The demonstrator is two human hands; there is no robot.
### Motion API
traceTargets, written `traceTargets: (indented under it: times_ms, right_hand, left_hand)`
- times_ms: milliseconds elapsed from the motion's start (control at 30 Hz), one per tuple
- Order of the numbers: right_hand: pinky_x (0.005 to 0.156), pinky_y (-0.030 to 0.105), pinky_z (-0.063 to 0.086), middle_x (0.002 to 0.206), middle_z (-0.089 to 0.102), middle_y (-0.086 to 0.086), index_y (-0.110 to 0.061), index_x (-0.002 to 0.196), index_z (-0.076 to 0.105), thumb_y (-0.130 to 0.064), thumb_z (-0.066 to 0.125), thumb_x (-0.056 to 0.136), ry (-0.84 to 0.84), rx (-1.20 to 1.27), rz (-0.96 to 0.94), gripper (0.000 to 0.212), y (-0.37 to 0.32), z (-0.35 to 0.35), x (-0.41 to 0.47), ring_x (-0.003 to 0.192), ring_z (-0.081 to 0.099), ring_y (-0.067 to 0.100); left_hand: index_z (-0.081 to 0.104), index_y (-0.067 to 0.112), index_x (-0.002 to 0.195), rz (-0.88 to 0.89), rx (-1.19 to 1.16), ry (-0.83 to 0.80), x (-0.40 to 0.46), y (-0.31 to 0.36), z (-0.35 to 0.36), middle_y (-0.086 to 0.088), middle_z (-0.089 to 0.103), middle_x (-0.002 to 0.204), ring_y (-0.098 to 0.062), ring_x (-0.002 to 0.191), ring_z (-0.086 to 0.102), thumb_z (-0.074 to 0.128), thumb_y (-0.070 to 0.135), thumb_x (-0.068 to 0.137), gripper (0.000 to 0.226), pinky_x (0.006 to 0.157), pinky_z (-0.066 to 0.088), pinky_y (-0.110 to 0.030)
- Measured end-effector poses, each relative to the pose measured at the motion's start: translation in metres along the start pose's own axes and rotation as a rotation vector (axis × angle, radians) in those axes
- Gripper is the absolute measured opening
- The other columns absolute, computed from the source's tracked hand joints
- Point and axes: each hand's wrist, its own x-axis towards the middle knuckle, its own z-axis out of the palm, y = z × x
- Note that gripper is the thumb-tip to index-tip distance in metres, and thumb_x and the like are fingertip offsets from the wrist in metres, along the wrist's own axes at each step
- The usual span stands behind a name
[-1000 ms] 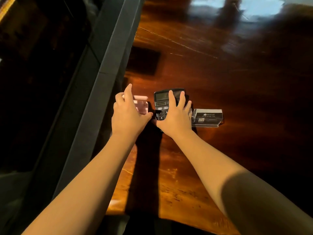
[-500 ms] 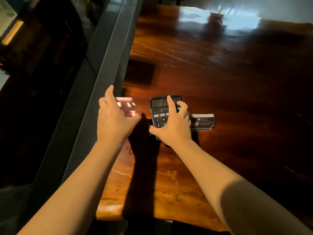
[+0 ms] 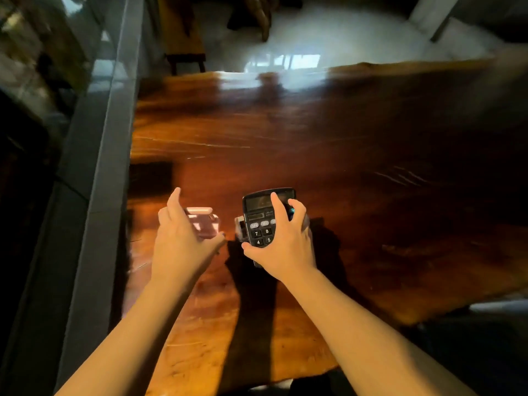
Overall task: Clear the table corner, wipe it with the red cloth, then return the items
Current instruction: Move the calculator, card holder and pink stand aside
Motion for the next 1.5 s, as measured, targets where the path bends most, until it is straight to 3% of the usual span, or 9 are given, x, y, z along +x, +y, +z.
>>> traceTargets:
  times_ms: [100,267,433,567,767,1033,1367,1500]
  right_hand:
    - [0.105,0.050,0.045,0.147,0.014,-0.002,-0.040,0.150,0.010,-0.072,0.076,0.059,0.067,0.006,0.061,0.117,0.045,-0.027,0.005,0.133,0.036,0.033]
    - [0.104,0.046,0.046,0.148,0.017,0.003,-0.038,0.151,0.012,-0.074,0.074,0.062,0.144,-0.007,0.193,0.115,0.132,-0.070,0.009,0.132,0.036,0.031]
    - [0.106,0.048,0.047,0.150,0.021,0.007,-0.034,0.153,0.018,-0.072,0.076,0.065,0.198,-0.012,0.345,0.112,0.225,-0.107,0.005,0.133,0.036,0.032]
    - [0.104,0.051,0.048,0.149,0.023,0.007,-0.031,0.153,0.022,-0.071,0.076,0.065,0.250,-0.020,0.471,0.110,0.297,-0.128,-0.003,0.133,0.035,0.034]
    - [0.099,0.053,0.050,0.149,0.023,0.009,-0.031,0.152,0.021,-0.070,0.076,0.066,0.277,0.008,0.670,0.109,0.380,-0.136,-0.020,0.133,0.033,0.037]
    - [0.097,0.057,0.051,0.151,0.019,0.009,-0.032,0.154,0.017,-0.063,0.080,0.068,0.256,0.074,0.802,0.112,0.427,-0.115,-0.031,0.135,0.028,0.037]
    - [0.105,0.058,0.044,0.155,0.022,0.013,-0.027,0.156,0.019,-0.064,0.082,0.070,0.237,0.059,0.849,0.114,0.448,-0.098,-0.025,0.140,0.026,0.041]
    - [0.107,0.060,0.041,0.155,0.023,0.015,-0.024,0.156,0.020,-0.070,0.078,0.069,0.210,0.024,0.839,0.115,0.449,-0.096,-0.025,0.140,0.026,0.043]
  left_hand:
    - [0.012,0.035,0.149,0.044,-0.003,-0.047,0.004,0.045,0.032,-0.009,0.038,0.146,-0.029,0.115,0.059,0.090,0.040,0.057,0.121,0.082,0.053,-0.040]
    - [0.012,0.044,0.146,0.092,-0.041,-0.152,0.003,0.124,0.100,-0.007,0.039,0.147,-0.028,0.111,0.063,0.093,0.043,0.057,0.120,0.081,0.054,-0.038]
    - [0.010,0.040,0.149,0.173,-0.052,-0.279,-0.005,0.202,0.182,-0.007,0.037,0.147,-0.026,0.115,0.059,0.092,0.040,0.060,0.122,0.088,0.054,-0.040]
    - [0.010,0.039,0.149,0.274,-0.030,-0.366,-0.016,0.252,0.252,-0.007,0.040,0.143,-0.026,0.113,0.059,0.092,0.039,0.060,0.120,0.083,0.052,-0.033]
    - [0.012,0.039,0.149,0.327,-0.006,-0.508,-0.041,0.304,0.348,-0.006,0.042,0.137,-0.030,0.115,0.055,0.089,0.038,0.060,0.118,0.080,0.049,-0.035]
    - [0.008,0.038,0.151,0.382,0.018,-0.621,-0.059,0.323,0.421,-0.002,0.042,0.133,-0.023,0.110,0.053,0.086,0.032,0.066,0.116,0.077,0.047,-0.029]
    - [0.002,0.034,0.154,0.435,0.013,-0.581,-0.065,0.334,0.444,0.000,0.040,0.138,-0.021,0.112,0.054,0.088,0.037,0.064,0.124,0.073,0.044,-0.022]
    - [-0.002,0.032,0.155,0.435,0.038,-0.588,-0.066,0.334,0.439,-0.002,0.038,0.144,-0.026,0.115,0.056,0.089,0.044,0.062,0.131,0.074,0.052,-0.030]
